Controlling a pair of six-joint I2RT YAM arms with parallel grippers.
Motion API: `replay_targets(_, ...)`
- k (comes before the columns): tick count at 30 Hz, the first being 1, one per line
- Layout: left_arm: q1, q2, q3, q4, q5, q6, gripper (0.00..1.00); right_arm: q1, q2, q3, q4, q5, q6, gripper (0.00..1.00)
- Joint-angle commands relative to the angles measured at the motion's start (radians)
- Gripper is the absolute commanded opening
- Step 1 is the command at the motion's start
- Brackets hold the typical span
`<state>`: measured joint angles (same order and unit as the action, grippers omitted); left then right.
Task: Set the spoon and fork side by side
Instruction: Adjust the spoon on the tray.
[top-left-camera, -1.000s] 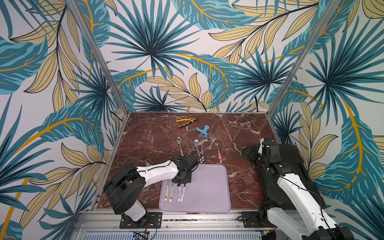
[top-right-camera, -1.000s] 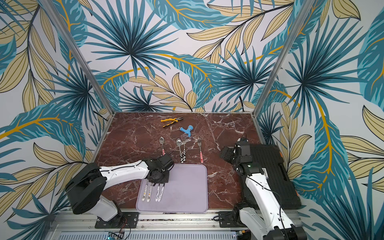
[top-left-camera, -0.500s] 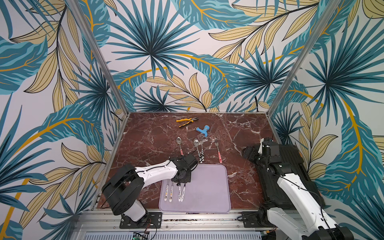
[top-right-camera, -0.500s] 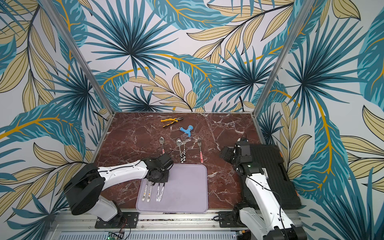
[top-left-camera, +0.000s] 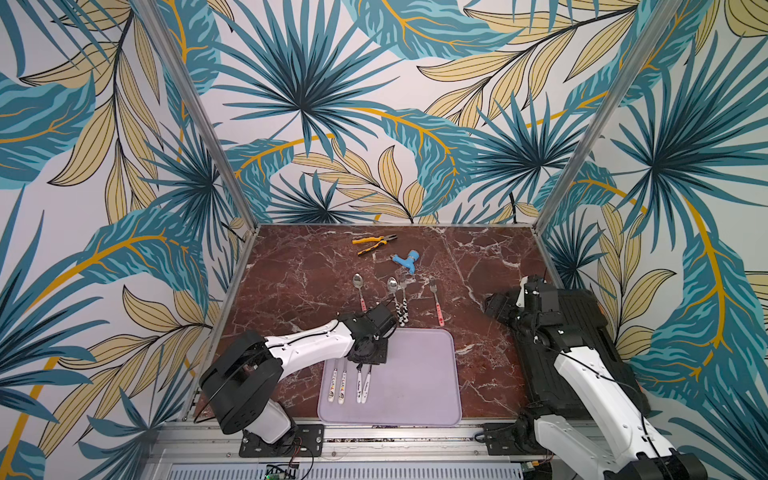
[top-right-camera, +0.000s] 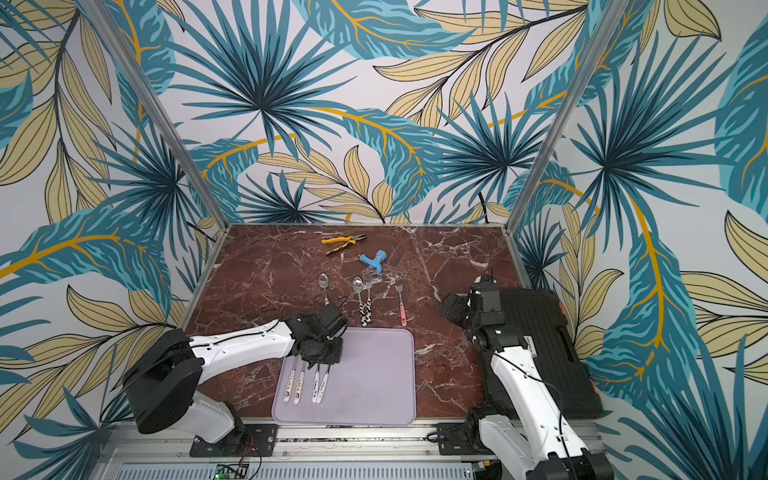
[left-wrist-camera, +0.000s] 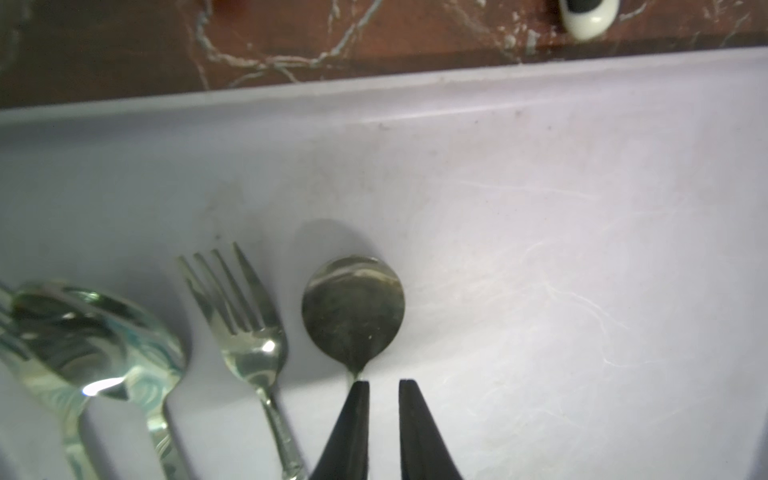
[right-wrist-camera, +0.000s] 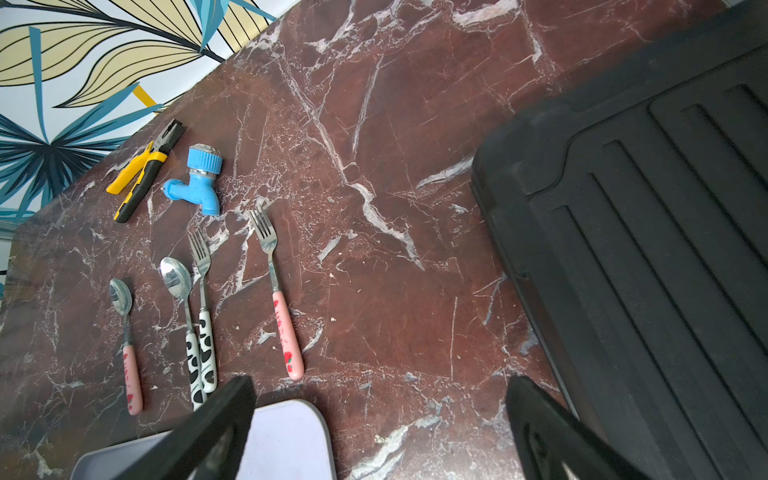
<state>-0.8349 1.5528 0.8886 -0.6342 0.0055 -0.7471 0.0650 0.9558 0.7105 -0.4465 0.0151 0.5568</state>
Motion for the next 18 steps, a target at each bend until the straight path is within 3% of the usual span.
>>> replay_targets(1, -0.009, 0.024, 0.034, 0.033, 0.022, 0.012, 0.18, -0.001, 0.005, -0.021, -0.01, 0.013, -0.011, 0.99)
replay_targets(18, -0.011, 0.051, 0.026, -0.03, -0.031, -0.011, 0.17, 0.0, 0.006, -0.021, -0.009, 0.011, -0.011, 0.99)
